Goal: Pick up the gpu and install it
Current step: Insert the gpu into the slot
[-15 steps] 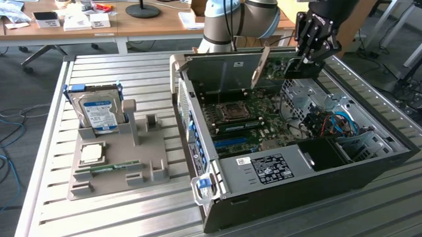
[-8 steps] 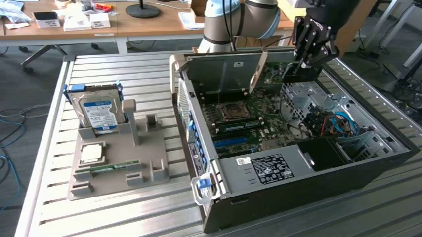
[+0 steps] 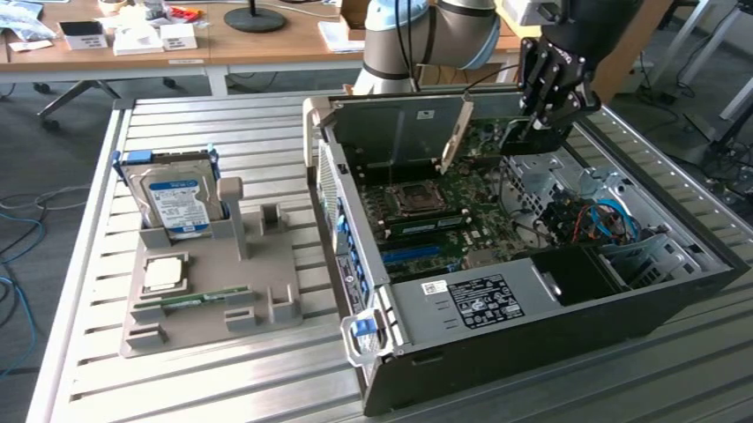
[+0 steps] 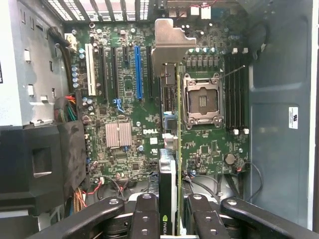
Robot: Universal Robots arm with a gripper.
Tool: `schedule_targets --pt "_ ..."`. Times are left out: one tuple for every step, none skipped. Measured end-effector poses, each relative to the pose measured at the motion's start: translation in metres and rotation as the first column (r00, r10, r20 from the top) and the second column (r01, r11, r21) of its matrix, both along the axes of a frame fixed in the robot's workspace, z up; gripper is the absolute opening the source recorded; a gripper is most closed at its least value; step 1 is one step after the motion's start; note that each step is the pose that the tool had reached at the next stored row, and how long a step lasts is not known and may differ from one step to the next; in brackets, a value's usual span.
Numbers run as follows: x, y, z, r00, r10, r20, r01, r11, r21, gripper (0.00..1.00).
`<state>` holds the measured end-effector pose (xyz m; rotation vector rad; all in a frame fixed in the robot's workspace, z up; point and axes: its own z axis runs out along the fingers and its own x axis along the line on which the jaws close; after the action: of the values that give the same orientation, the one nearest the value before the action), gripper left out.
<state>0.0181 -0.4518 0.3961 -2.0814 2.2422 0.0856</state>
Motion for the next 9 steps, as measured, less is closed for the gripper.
schedule_targets --pt "0.0 0.0 0.0 1.0 0.0 0.0 0.0 1.0 0.0 0.27" --pt "0.0 0.0 -0.0001 1.0 0.0 0.0001 0.0 1.0 0.0001 0.27" --pt "-0.0001 0.0 -0.0001 1.0 0.0 0.0 0.0 1.0 0.0002 0.27" --pt "-0.0001 0.0 -0.0001 1.0 0.0 0.0 0.0 1.0 0.0002 0.27" --pt "-0.0006 0.0 -0.0002 1.0 0.0 0.0001 0.0 1.0 0.0002 0.27" --pt "-0.0017 0.0001 -0.0003 1.0 0.0 0.0001 0.0 1.0 0.0005 0.27" --pt "-0.0031 0.0002 -0.0004 1.0 0.0 0.0002 0.0 1.0 0.0005 0.27" --pt "-0.0049 0.0003 -0.0005 1.0 0.0 0.0001 0.0 1.0 0.0004 0.27" --pt "-0.0067 0.0004 -0.0005 1.0 0.0 0.0001 0.0 1.0 0.0002 0.27"
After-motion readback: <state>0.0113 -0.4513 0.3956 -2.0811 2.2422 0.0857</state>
